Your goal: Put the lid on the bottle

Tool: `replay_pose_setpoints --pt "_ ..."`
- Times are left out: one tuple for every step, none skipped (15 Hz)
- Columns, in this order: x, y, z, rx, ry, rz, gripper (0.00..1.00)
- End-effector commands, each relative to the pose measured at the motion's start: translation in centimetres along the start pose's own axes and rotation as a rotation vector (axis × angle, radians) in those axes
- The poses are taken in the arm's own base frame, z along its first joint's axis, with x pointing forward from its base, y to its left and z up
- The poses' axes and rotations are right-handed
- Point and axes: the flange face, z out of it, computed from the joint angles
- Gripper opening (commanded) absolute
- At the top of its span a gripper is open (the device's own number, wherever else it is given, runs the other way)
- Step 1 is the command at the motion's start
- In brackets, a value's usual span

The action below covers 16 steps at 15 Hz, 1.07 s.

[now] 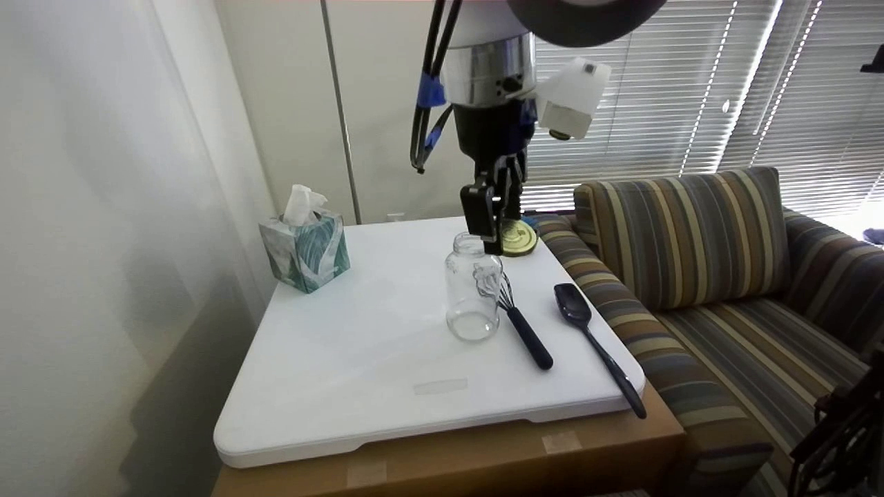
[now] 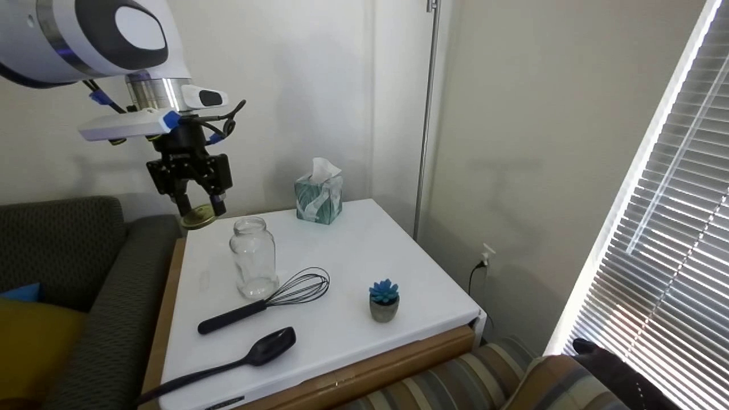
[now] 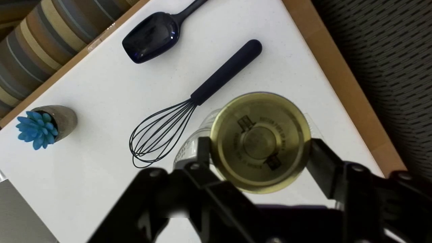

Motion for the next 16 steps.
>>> replay_pose_setpoints --pt "0.03 -0.01 -0.05 0.000 -0.001 0.000 0.72" --pt "0.03 -0.01 -0.04 0.000 -0.001 0.000 0.72" --pt "0.03 -0.01 -0.05 0.000 -0.001 0.000 0.72" --pt "0.03 -0.01 -0.05 0.000 -0.001 0.000 0.72" --pt "0.03 -0.01 -0.04 0.000 -0.001 0.000 0.72" --pt "0.03 -0.01 -0.04 0.000 -0.001 0.000 0.72" --pt "0.03 -0.01 -0.05 0.000 -0.001 0.000 0.72" --pt "0.03 -0.01 -0.04 0.000 -0.001 0.000 0.72" --pt "0.03 -0.01 -0.05 0.000 -0.001 0.000 0.72" --pt "0.03 -0.01 -0.05 0.000 -0.001 0.000 0.72" --pt "0.03 -0.01 -0.04 0.000 -0.001 0.000 0.72" --pt "0.03 -0.01 -0.05 0.000 -0.001 0.000 0.72" --pt "0.03 -0.01 -0.05 0.000 -0.001 0.000 0.72" --pt "0.03 -0.01 -0.04 0.000 -0.001 0.000 0.72" --pt "0.03 -0.01 -0.05 0.000 -0.001 0.000 0.47" --pt "0.21 0.23 0.00 0.002 -0.001 0.002 0.47"
